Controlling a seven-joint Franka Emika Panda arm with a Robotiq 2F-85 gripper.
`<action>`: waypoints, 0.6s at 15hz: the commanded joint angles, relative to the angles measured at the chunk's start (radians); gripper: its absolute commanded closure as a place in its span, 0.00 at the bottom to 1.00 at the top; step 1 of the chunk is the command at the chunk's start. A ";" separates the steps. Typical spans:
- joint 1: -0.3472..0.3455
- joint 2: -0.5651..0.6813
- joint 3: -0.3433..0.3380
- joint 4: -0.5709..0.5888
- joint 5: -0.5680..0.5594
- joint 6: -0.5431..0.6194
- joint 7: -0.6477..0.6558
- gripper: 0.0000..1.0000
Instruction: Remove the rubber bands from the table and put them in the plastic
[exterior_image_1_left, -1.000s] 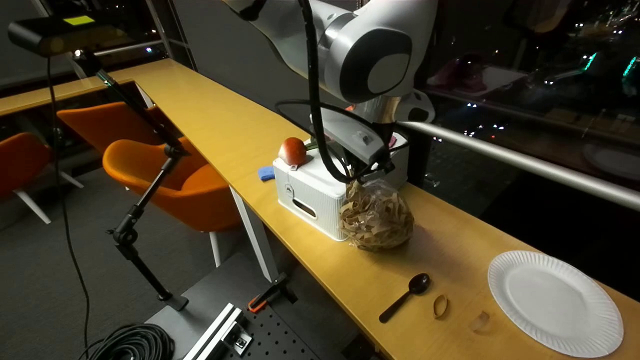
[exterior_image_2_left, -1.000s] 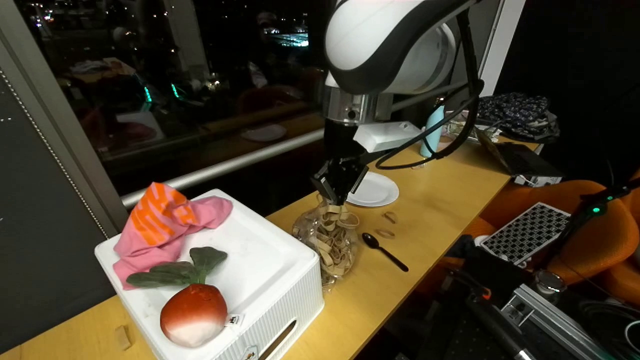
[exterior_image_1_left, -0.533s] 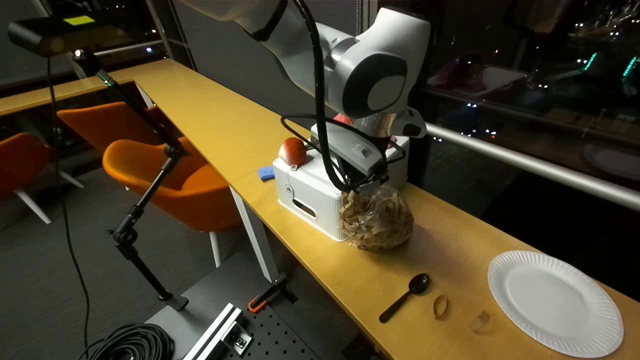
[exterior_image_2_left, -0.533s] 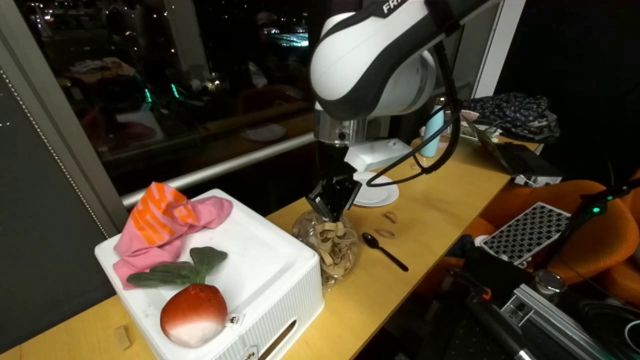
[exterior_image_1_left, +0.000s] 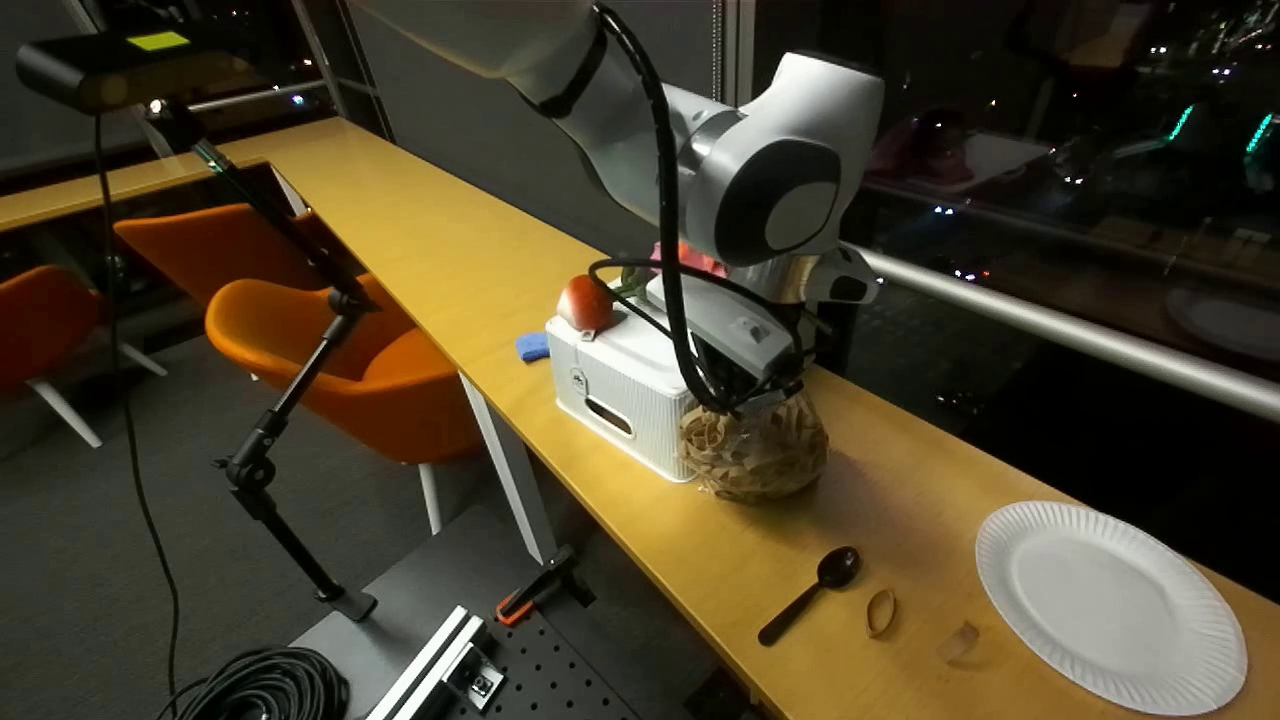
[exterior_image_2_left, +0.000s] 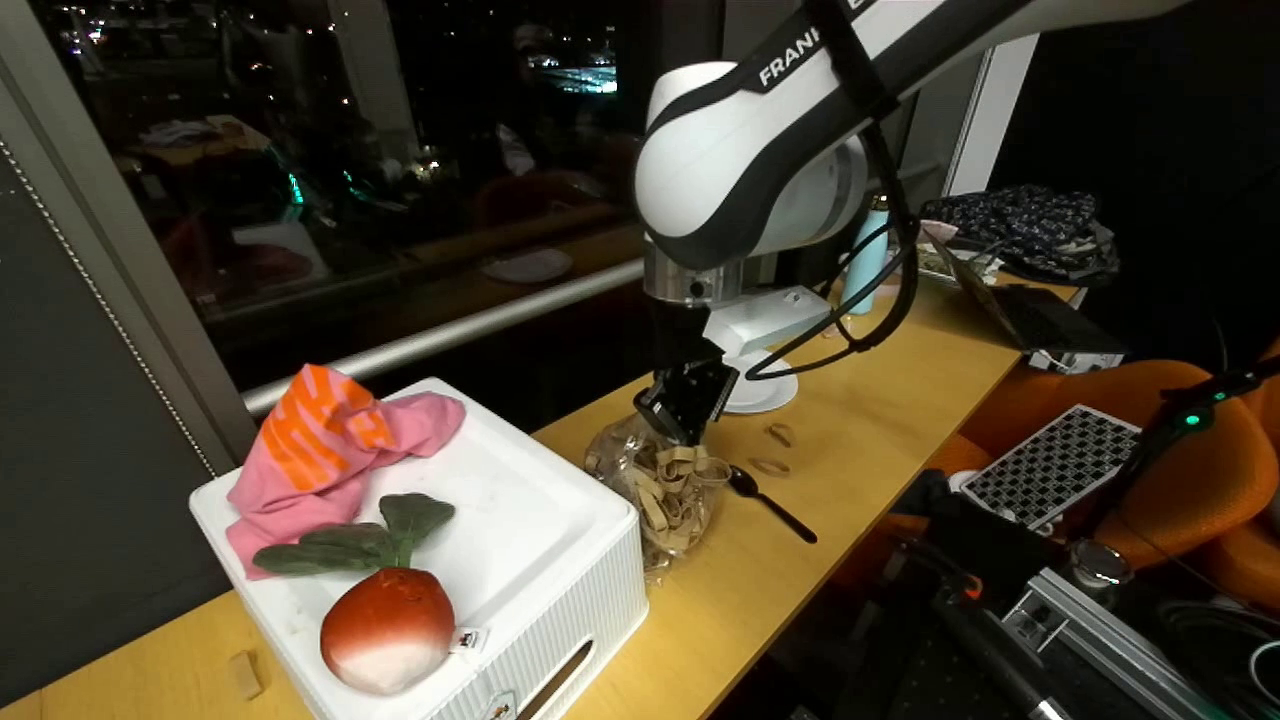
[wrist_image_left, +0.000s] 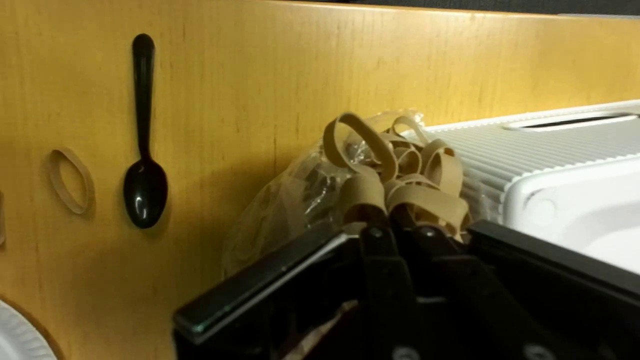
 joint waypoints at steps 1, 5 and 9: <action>0.002 0.043 -0.021 0.043 -0.061 0.021 0.040 0.99; 0.007 0.084 -0.026 0.057 -0.097 0.093 0.055 0.99; 0.011 0.092 -0.008 0.043 -0.076 0.140 0.049 0.99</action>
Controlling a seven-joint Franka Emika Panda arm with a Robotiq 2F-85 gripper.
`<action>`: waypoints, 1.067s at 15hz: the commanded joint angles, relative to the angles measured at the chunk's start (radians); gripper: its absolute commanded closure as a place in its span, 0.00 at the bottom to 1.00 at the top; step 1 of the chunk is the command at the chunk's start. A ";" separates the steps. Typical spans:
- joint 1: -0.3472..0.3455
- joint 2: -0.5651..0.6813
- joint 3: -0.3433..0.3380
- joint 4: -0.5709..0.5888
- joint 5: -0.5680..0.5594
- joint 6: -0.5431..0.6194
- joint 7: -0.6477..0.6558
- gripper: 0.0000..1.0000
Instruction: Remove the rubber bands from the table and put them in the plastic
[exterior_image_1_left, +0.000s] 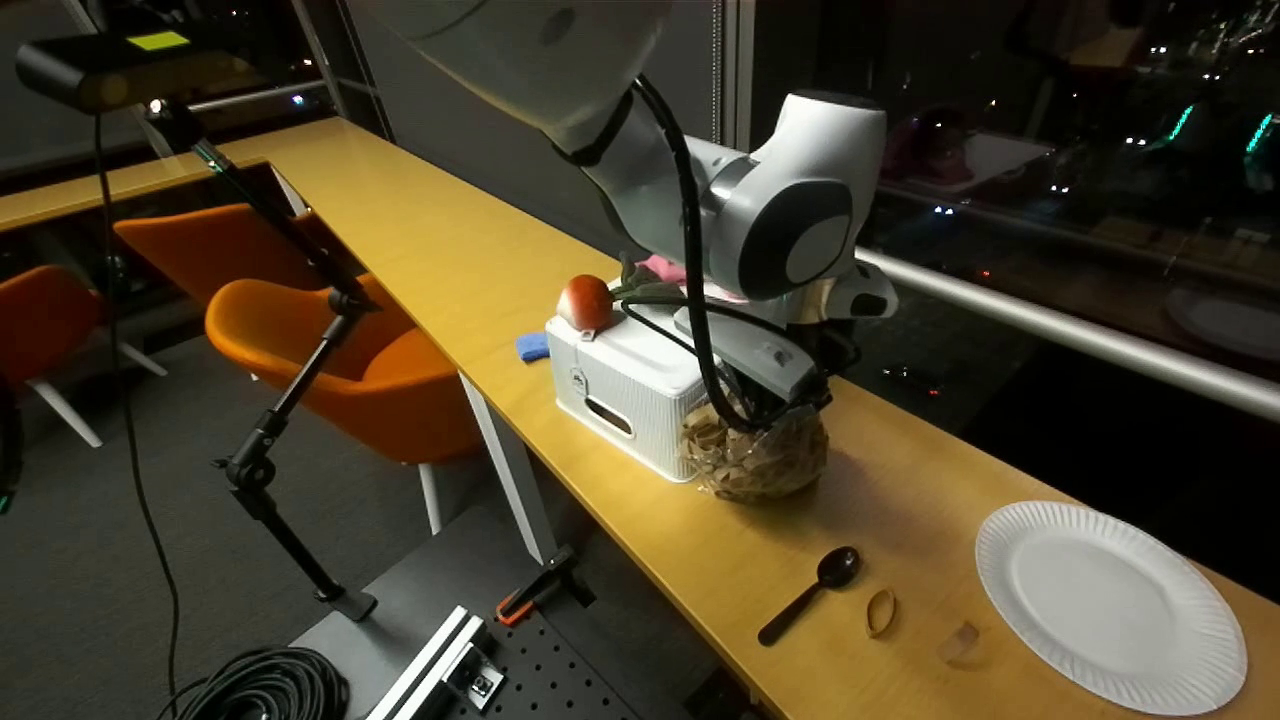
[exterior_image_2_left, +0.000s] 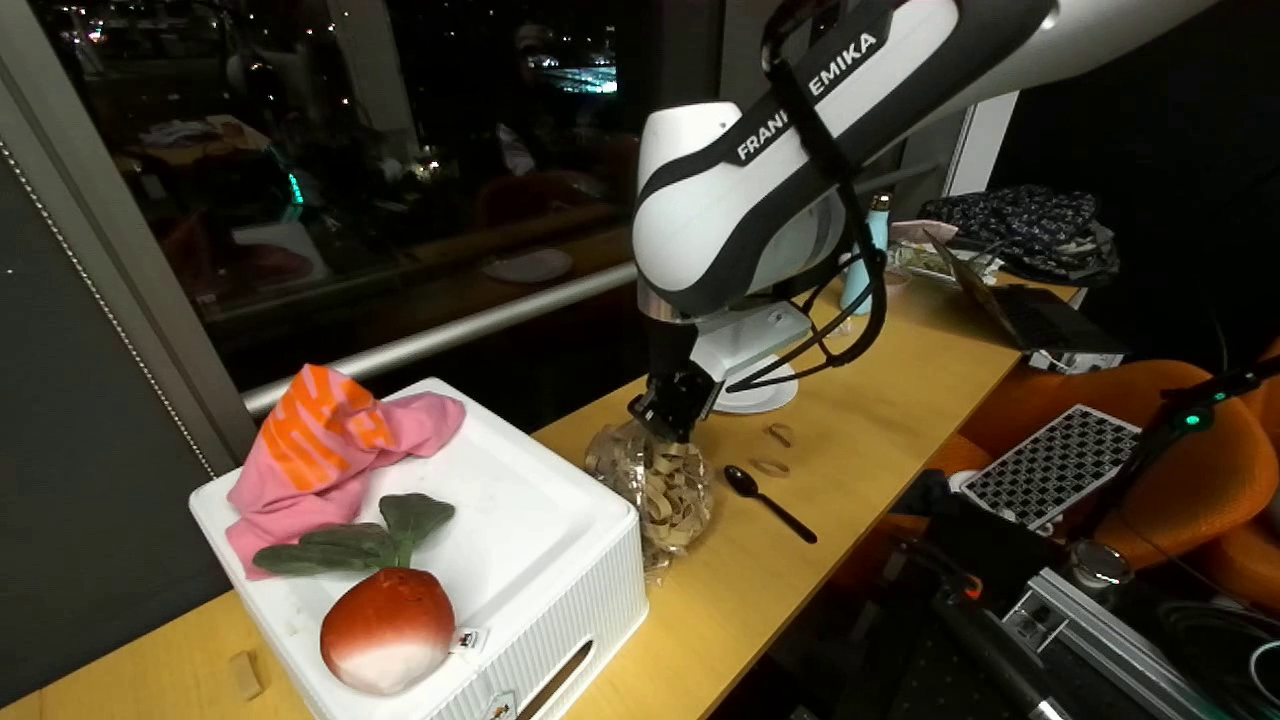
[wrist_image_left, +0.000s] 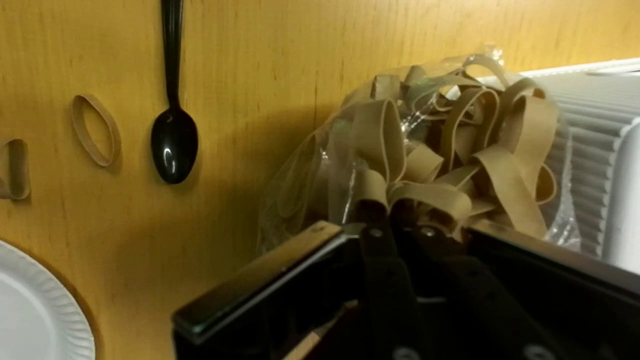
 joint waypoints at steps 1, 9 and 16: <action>0.007 -0.002 0.018 -0.001 0.009 0.019 0.014 0.99; 0.010 -0.035 0.052 -0.041 0.024 0.013 0.000 0.99; 0.026 0.036 0.007 -0.011 -0.079 0.099 0.042 0.99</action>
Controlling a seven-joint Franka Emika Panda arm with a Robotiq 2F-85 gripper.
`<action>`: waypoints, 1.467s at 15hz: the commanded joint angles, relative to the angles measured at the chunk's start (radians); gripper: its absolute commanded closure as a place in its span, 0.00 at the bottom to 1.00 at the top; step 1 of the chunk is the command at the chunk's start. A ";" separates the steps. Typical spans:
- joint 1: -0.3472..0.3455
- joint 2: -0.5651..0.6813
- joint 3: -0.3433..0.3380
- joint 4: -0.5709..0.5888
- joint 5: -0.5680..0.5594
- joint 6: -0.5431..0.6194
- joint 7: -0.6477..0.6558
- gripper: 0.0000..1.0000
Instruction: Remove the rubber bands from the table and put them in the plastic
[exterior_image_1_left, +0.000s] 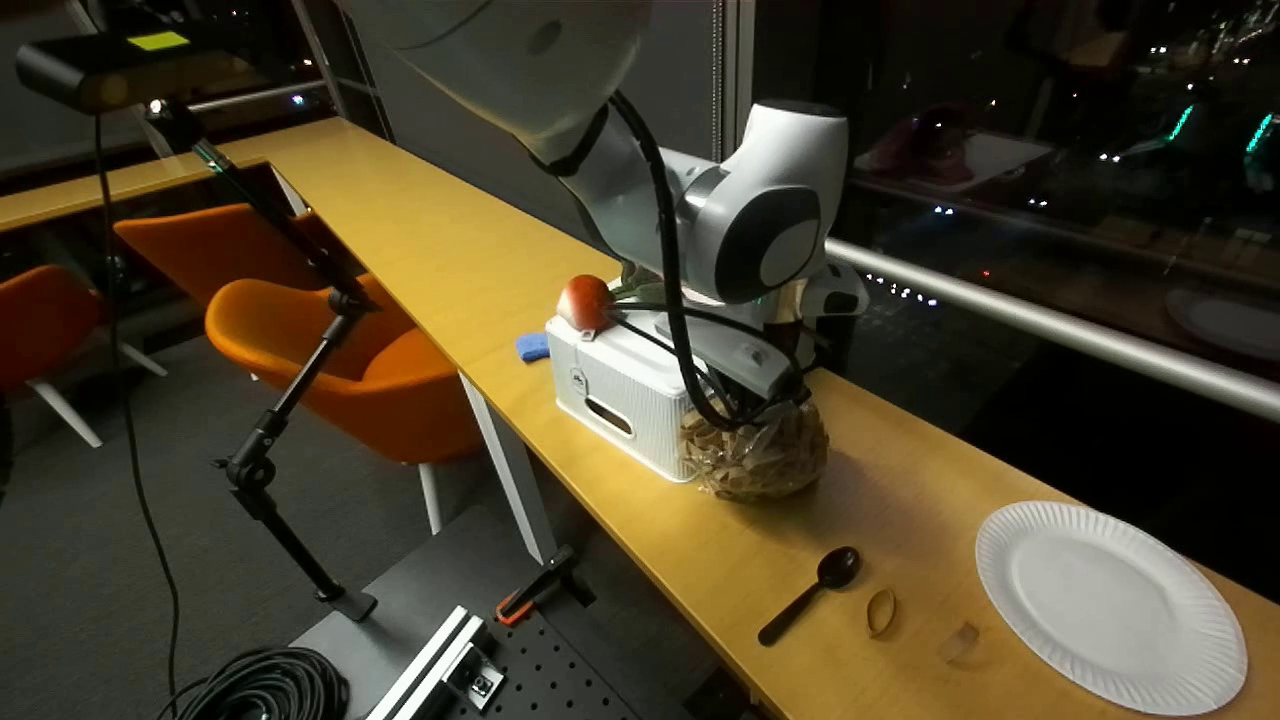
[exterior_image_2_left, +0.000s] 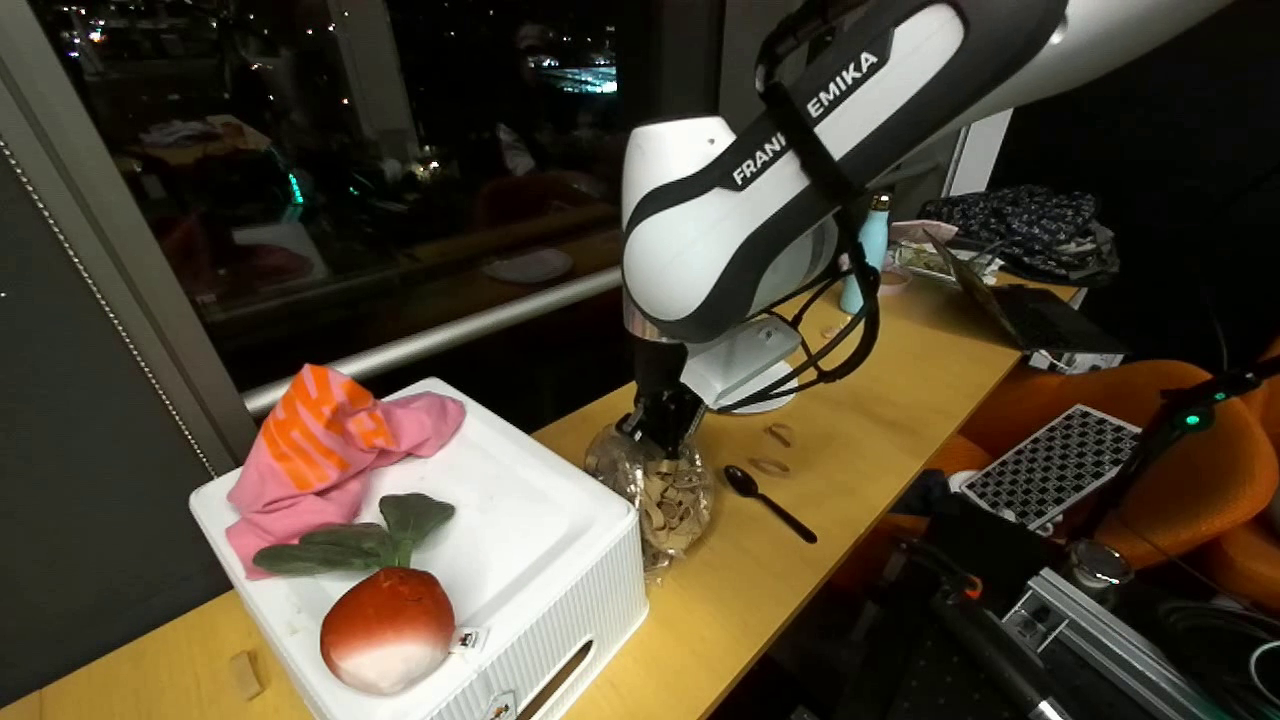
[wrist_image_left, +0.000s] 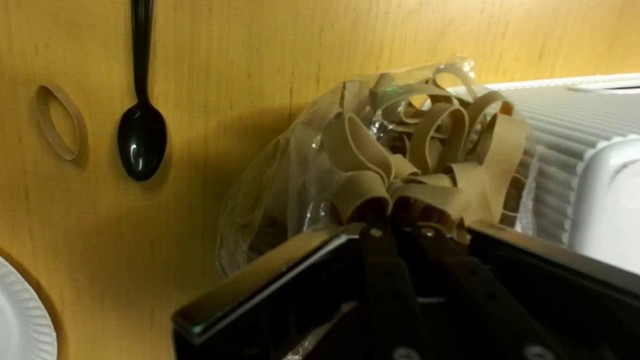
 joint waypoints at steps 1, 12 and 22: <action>0.023 0.045 -0.035 0.013 -0.073 0.082 0.037 0.99; 0.091 0.055 -0.145 0.008 -0.290 0.271 0.189 0.88; 0.020 -0.005 -0.066 -0.027 -0.113 0.242 0.095 0.05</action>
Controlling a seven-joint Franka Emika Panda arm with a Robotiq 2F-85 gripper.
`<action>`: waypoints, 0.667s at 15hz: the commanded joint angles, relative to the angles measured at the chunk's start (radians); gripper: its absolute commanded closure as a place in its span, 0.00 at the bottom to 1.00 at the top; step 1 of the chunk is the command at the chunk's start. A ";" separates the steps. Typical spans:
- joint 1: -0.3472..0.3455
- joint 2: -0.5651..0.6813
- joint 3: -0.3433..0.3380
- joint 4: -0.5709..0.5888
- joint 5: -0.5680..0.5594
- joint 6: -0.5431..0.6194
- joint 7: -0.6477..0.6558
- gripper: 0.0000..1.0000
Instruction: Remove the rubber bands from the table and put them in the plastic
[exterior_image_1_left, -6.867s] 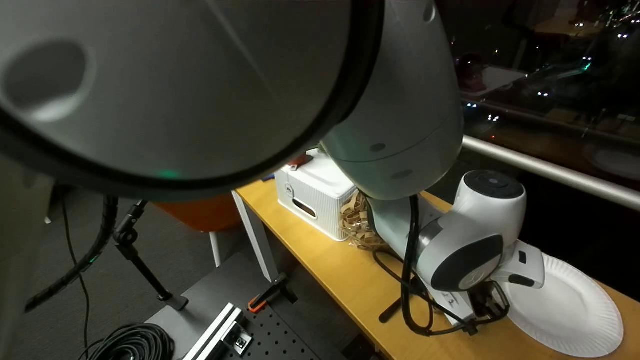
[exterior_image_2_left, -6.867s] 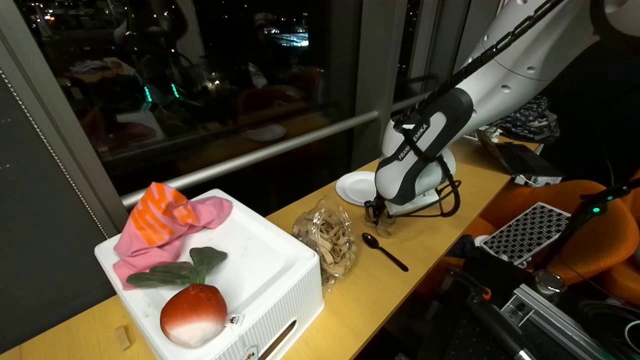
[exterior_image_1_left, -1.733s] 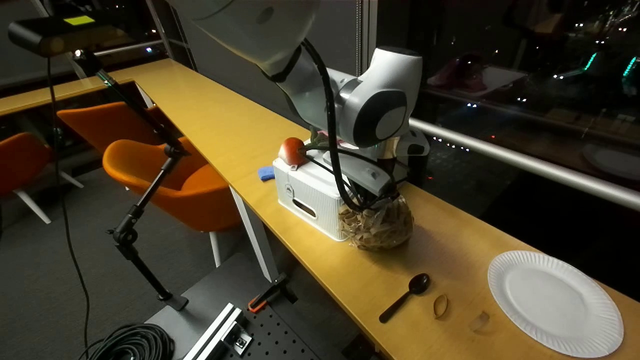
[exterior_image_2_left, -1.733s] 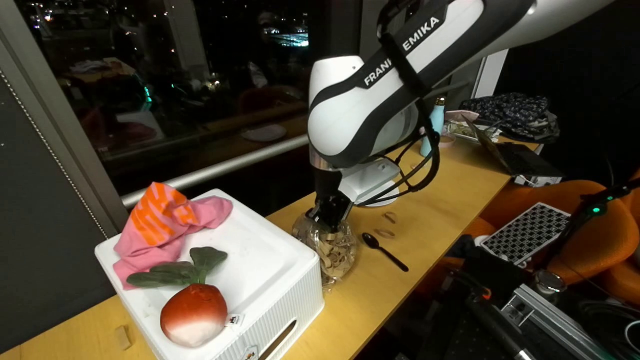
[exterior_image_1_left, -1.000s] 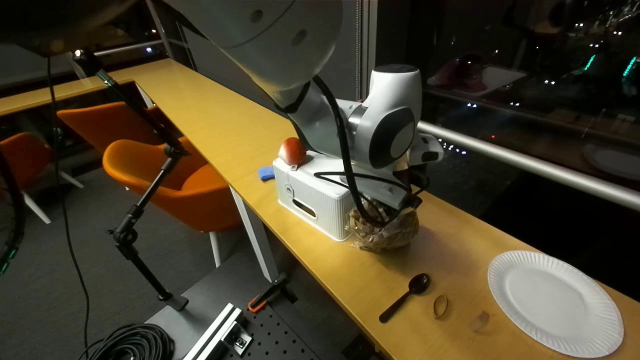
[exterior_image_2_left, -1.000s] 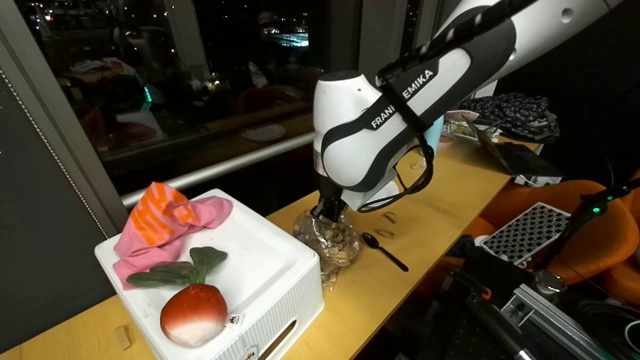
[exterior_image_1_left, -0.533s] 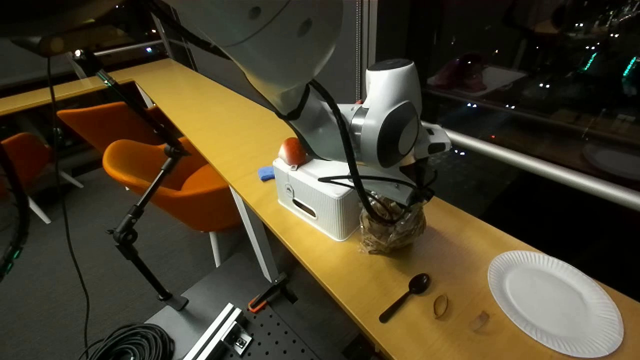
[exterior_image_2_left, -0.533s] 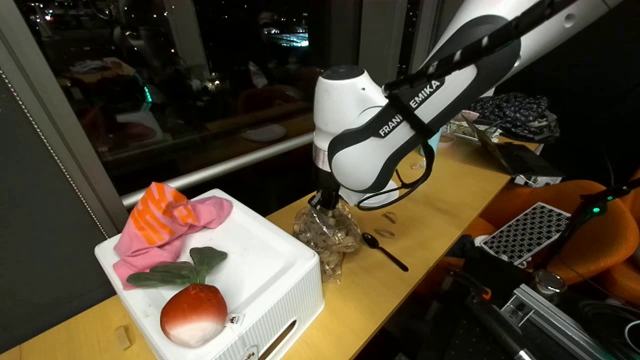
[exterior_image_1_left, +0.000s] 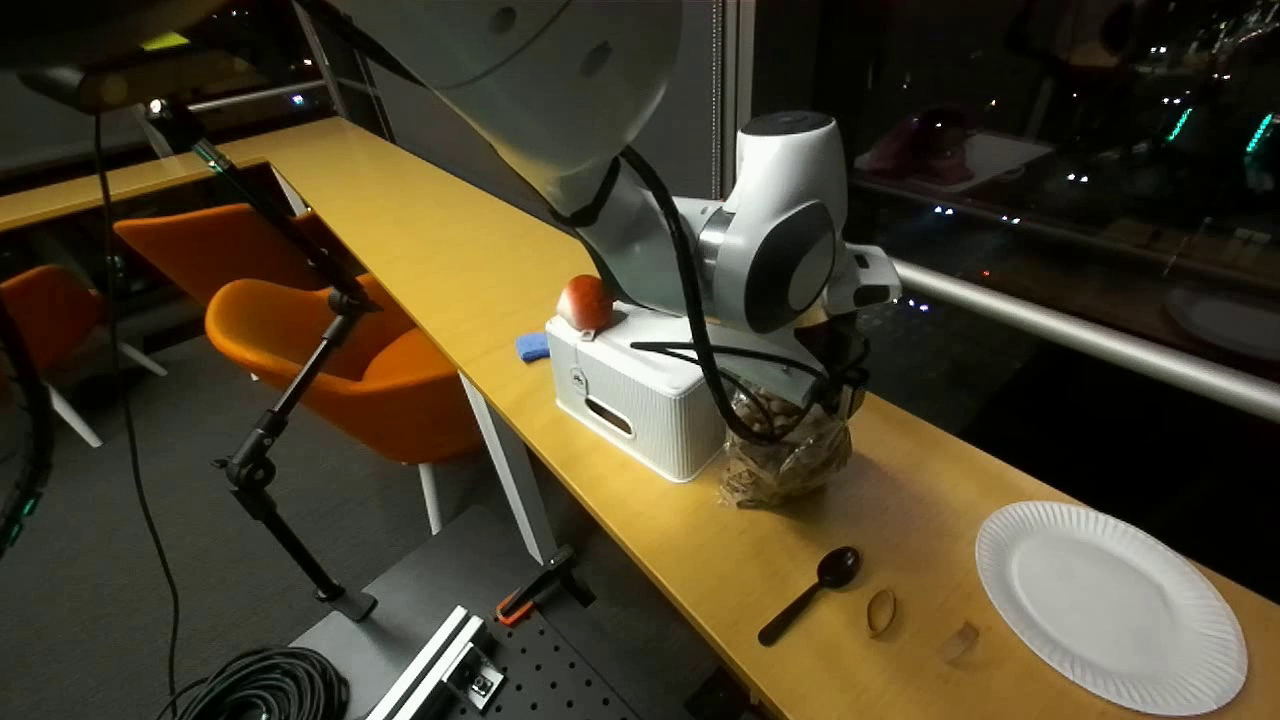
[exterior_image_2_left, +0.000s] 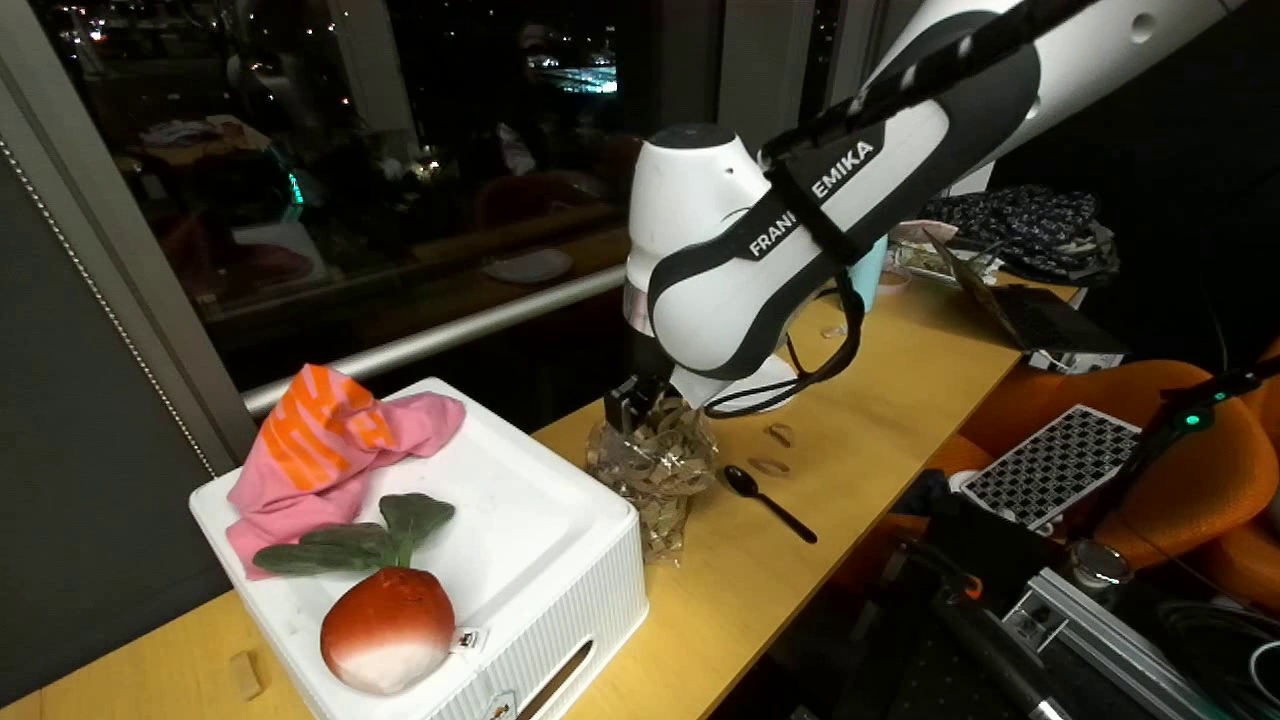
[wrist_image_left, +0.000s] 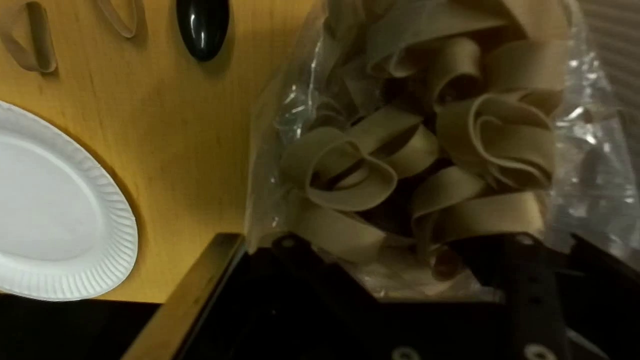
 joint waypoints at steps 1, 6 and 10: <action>-0.044 -0.060 0.039 -0.030 0.080 -0.031 -0.057 0.01; -0.066 -0.095 0.041 -0.034 0.125 -0.066 -0.079 0.00; -0.078 -0.097 0.052 -0.033 0.148 -0.061 -0.097 0.00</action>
